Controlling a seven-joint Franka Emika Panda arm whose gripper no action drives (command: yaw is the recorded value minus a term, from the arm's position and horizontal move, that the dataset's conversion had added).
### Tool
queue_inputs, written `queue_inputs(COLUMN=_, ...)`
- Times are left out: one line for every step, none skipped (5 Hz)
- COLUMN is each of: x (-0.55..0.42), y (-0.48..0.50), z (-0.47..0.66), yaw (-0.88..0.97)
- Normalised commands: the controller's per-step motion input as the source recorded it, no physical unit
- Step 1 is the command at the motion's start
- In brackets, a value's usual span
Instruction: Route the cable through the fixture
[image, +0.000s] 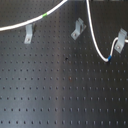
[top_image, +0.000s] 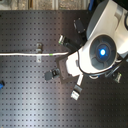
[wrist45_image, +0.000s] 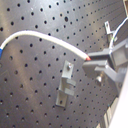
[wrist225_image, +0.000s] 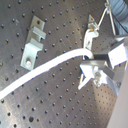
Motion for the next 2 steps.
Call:
queue_inputs(x=0.015, y=-0.162, z=0.13, yaw=0.00)
queue_inputs(x=-0.259, y=-0.043, z=0.42, yaw=-0.16)
